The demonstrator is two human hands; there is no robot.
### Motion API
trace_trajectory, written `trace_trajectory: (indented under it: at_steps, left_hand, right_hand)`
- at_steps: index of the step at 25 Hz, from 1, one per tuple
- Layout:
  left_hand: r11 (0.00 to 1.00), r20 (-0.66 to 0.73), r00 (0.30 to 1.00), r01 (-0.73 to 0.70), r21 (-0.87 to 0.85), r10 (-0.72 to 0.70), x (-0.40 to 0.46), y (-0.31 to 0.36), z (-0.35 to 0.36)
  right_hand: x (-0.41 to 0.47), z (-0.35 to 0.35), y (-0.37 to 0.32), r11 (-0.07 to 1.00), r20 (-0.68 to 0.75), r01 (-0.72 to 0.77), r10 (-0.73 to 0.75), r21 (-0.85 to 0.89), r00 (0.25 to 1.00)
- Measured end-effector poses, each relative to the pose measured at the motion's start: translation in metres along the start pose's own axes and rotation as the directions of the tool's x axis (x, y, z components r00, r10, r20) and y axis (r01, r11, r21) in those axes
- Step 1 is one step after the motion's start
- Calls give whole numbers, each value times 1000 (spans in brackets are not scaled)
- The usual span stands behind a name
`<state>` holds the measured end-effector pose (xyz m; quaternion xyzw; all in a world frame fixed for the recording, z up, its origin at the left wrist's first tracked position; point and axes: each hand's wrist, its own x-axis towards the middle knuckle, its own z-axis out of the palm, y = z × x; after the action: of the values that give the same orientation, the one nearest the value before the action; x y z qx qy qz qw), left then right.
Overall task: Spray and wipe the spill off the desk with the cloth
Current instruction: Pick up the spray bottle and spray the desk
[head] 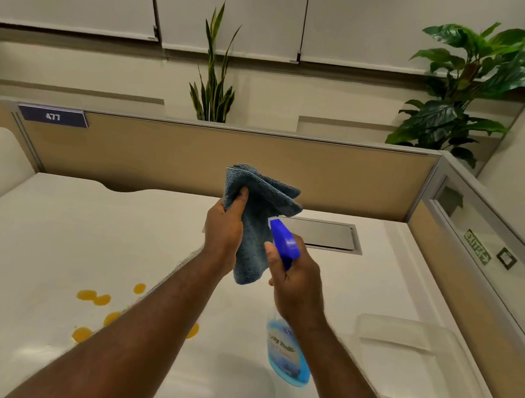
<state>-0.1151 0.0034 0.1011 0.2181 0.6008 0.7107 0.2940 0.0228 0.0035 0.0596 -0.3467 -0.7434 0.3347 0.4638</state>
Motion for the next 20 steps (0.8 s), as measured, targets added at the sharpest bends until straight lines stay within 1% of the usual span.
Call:
trace_trajectory:
  at_steps: [2,4,9,12,16,18,20]
  left_hand:
    - [1000,2,1000,14,-7,-14,-2,0,-4]
    - [999,15,1000,24,-21,-24,-3,-1,-8]
    - [998,19,999,50,-44,-49,-5,-1,-14]
    - [997,18,998,67,-45,-66,-3,0,-16]
    - [991,37,995,94,-90,-91,-4,-3,-21]
    - [979,36,989,144,-146,-140,-4,-8,-26]
    - [956,26,977,211,-205,-211,-4,-16,-34]
  right_hand:
    - [2,11,0,997,2,9,-9,-73,1000]
    - [6,16,0,995,-10,22,-23,-100,1000]
    - [6,19,6,993,15,-1,3,-120,1000]
    - [0,20,9,996,1,-10,10,-92,1000]
    - [-12,10,16,1000,-94,-11,11,3,996]
    - [-20,4,20,999,-181,-5,14,53,983]
    - [-27,-1,24,999,-286,7,8,50,958]
